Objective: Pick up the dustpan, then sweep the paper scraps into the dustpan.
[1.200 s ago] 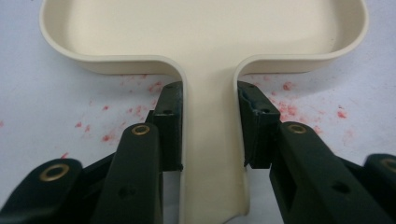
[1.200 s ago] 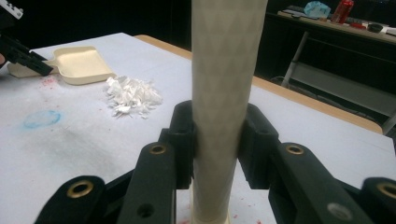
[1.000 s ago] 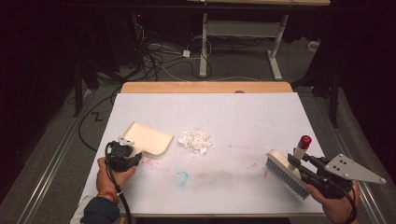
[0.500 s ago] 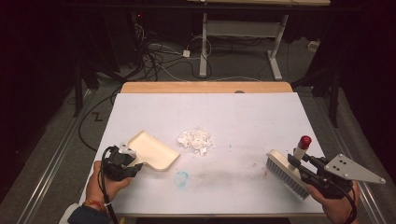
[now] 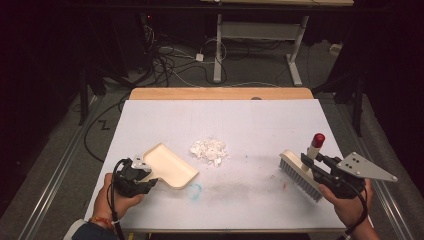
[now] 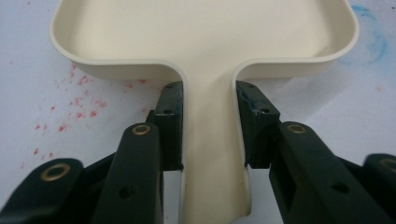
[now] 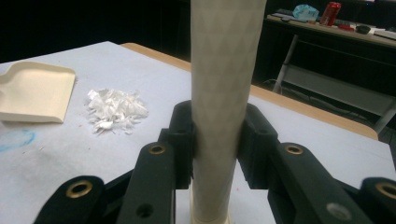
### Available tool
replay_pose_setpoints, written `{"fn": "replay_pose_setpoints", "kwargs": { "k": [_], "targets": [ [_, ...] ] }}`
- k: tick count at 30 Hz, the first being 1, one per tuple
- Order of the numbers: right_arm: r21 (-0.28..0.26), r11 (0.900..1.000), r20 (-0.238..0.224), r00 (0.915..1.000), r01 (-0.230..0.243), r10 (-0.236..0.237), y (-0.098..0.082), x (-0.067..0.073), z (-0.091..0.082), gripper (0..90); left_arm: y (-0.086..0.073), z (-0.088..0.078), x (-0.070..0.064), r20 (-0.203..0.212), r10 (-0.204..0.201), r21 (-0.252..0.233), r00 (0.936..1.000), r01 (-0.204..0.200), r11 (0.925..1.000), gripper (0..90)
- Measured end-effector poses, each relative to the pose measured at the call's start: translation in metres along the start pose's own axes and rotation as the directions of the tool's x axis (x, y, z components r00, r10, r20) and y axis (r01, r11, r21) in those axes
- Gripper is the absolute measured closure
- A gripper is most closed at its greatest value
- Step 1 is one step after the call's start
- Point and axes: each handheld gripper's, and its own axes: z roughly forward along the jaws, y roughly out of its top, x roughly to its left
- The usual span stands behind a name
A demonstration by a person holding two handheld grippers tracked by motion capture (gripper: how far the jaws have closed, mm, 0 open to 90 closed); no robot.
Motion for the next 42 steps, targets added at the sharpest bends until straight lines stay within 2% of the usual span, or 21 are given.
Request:
{"fn": "replay_pose_setpoints", "kwargs": {
  "k": [1,8,10,14,15,18,20,24,25,26,31,32,34,37,42],
  "targets": [
    [-0.001,1.000,0.002,1.0000,0.005,-0.005,0.001,0.000,0.004,70.6,0.000,0.002,-0.001,0.012,0.008,-0.002,0.9999,-0.008,1.0000,63.7],
    [-0.013,1.000,-0.009,0.9999,-0.012,0.011,0.010,0.002,0.026,70.6,0.002,0.003,-0.003,0.018,0.025,-0.002,0.9995,-0.025,0.9997,63.7],
    [-0.014,1.000,-0.009,0.9999,0.009,-0.009,0.014,0.005,0.036,70.6,0.002,0.004,-0.004,0.019,0.024,-0.001,0.9995,-0.024,0.9997,63.6],
    [-0.023,1.000,-0.012,0.9998,0.017,-0.018,0.018,0.004,0.043,70.6,0.003,0.005,-0.005,0.024,0.020,-0.003,0.9995,-0.020,0.9998,63.7],
    [-0.036,0.999,-0.006,0.9999,-0.012,0.012,0.023,0.002,0.048,70.6,0.004,0.007,-0.004,0.030,0.017,-0.005,0.9994,-0.017,0.9998,63.6],
    [-0.048,0.999,-0.006,0.9997,-0.022,0.022,0.027,-0.001,0.054,70.6,0.004,0.007,-0.005,0.029,0.021,-0.008,0.9994,-0.021,0.9998,63.6],
    [-0.057,0.998,-0.004,0.9996,-0.030,0.029,0.031,-0.002,0.064,70.6,0.004,0.008,-0.005,0.033,0.028,-0.009,0.9991,-0.027,0.9996,63.6],
    [-0.048,0.998,-0.008,0.9991,-0.043,0.042,0.035,0.000,0.082,70.7,0.005,0.009,-0.005,0.040,0.029,-0.004,0.9988,-0.029,0.9996,63.6],
    [-0.048,0.998,-0.008,0.9991,-0.043,0.042,0.035,0.000,0.082,70.7,0.005,0.009,-0.005,0.040,0.029,-0.004,0.9988,-0.029,0.9996,63.6],
    [-0.041,0.998,-0.012,0.9989,-0.046,0.046,0.036,0.001,0.092,70.7,0.006,0.010,-0.006,0.039,0.033,-0.004,0.9987,-0.033,0.9995,63.6],
    [-0.035,0.998,-0.015,0.9990,-0.042,0.042,0.041,0.006,0.116,70.6,0.008,0.009,-0.007,0.031,0.058,-0.003,0.9978,-0.058,0.9983,63.6],
    [-0.035,0.998,-0.015,0.9990,-0.042,0.042,0.041,0.006,0.116,70.6,0.008,0.009,-0.008,0.033,0.060,-0.007,0.9977,-0.059,0.9982,63.6],
    [-0.028,0.998,-0.020,0.9982,-0.057,0.056,0.043,0.009,0.129,70.6,0.009,0.009,-0.007,0.040,0.064,-0.004,0.9971,-0.064,0.9979,63.6],
    [-0.014,0.999,-0.010,0.9991,-0.041,0.040,0.045,0.012,0.139,70.7,0.009,0.011,-0.007,0.043,0.064,0.000,0.9970,-0.064,0.9980,63.6],
    [-0.012,0.997,-0.013,0.9970,-0.076,0.076,0.047,0.012,0.152,70.6,0.010,0.012,-0.006,0.048,0.069,0.002,0.9965,-0.069,0.9976,63.6]
  ]
}}
